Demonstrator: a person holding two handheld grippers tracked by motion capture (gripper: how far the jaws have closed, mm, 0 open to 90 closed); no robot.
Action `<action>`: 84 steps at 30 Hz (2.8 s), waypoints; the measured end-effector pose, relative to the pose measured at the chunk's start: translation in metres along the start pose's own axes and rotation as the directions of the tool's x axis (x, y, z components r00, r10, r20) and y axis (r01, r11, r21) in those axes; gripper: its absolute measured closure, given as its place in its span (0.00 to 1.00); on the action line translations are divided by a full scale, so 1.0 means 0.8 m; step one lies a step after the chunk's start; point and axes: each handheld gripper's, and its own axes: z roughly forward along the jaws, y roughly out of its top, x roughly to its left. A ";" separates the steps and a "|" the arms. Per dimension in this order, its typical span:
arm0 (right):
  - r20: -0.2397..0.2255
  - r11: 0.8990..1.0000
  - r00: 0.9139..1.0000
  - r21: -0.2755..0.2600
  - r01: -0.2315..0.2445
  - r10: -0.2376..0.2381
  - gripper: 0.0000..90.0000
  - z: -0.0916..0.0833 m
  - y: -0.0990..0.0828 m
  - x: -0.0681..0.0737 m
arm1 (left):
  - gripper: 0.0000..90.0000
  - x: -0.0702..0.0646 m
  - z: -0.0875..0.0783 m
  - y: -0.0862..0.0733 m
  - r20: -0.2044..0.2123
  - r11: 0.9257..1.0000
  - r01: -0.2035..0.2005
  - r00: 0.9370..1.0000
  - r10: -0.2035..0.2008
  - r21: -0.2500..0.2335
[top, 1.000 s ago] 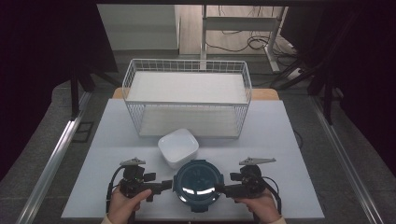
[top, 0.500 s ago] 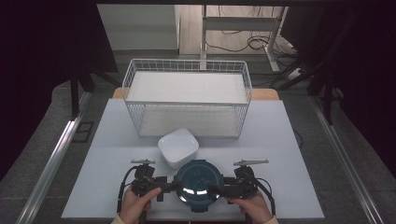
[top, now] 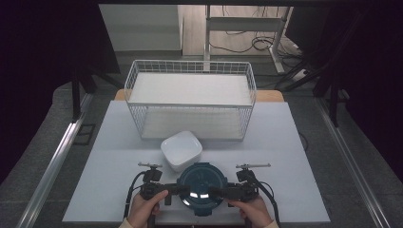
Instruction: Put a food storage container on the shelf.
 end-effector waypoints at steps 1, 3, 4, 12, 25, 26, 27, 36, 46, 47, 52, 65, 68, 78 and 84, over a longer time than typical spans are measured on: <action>0.004 1.000 1.000 -0.001 0.000 0.000 0.17 0.000 0.000 0.000 | 0.17 0.000 0.001 0.000 0.006 1.000 0.001 1.000 -0.001 0.001; 0.012 1.000 1.000 -0.002 -0.004 0.004 0.19 0.000 0.000 0.000 | 0.20 0.000 0.003 0.000 0.033 1.000 0.000 0.999 -0.001 0.013; 0.011 1.000 1.000 -0.004 -0.012 0.012 0.20 0.000 0.000 0.000 | 0.23 -0.001 0.004 -0.001 0.048 1.000 -0.002 0.999 0.001 0.018; -0.022 0.997 0.997 -0.003 -0.074 0.074 0.28 -0.005 0.001 -0.008 | 0.32 -0.007 0.001 -0.001 0.036 1.000 -0.021 0.999 0.021 0.008; 0.000 0.996 0.996 -0.021 -0.091 0.091 0.34 -0.013 -0.001 0.001 | 0.37 -0.018 -0.005 -0.006 -0.003 1.000 0.015 1.000 -0.015 -0.028; 0.001 0.995 0.995 -0.028 -0.096 0.096 0.35 -0.013 -0.001 0.001 | 0.38 -0.020 -0.006 -0.007 -0.007 0.999 0.016 1.000 -0.016 -0.030; 0.002 0.995 0.995 -0.031 -0.098 0.098 0.35 -0.014 -0.001 0.002 | 0.38 -0.021 -0.007 -0.007 -0.010 0.999 0.016 1.000 -0.016 -0.031; 0.016 0.995 0.996 -0.046 -0.087 0.088 0.38 -0.019 -0.002 0.010 | 0.40 -0.024 -0.013 -0.008 -0.015 0.998 0.024 1.000 -0.025 -0.052; 0.014 0.996 0.997 -0.054 -0.076 0.077 0.40 -0.021 -0.002 0.016 | 0.42 -0.030 -0.020 -0.008 -0.032 0.997 0.002 0.999 -0.004 -0.072; 0.012 0.996 0.997 -0.055 -0.076 0.077 0.41 -0.021 -0.002 0.017 | 0.42 -0.031 -0.021 -0.008 -0.036 0.997 -0.001 0.999 -0.002 -0.073; 0.004 0.996 0.998 -0.056 -0.068 0.068 0.41 -0.021 -0.002 0.019 | 0.43 -0.034 -0.025 -0.007 -0.043 0.997 -0.013 0.999 0.010 -0.081; 0.005 0.996 0.999 -0.076 -0.038 0.039 0.41 -0.027 0.003 0.028 | 0.43 -0.043 -0.033 -0.006 -0.046 0.994 -0.038 0.998 0.033 -0.103; 0.004 0.997 1.000 -0.077 -0.030 0.031 0.41 -0.028 0.007 0.030 | 0.43 -0.045 -0.035 -0.004 -0.049 0.993 -0.042 0.998 0.037 -0.107; 0.013 0.997 1.000 -0.082 0.000 0.001 0.41 -0.034 0.022 0.037 | 0.43 -0.051 -0.040 0.009 -0.043 0.993 -0.047 0.998 0.042 -0.108; 0.012 0.996 1.000 -0.086 0.006 -0.005 0.41 -0.038 0.034 0.039 | 0.42 -0.057 -0.044 0.020 -0.047 0.992 -0.056 0.998 0.052 -0.111</action>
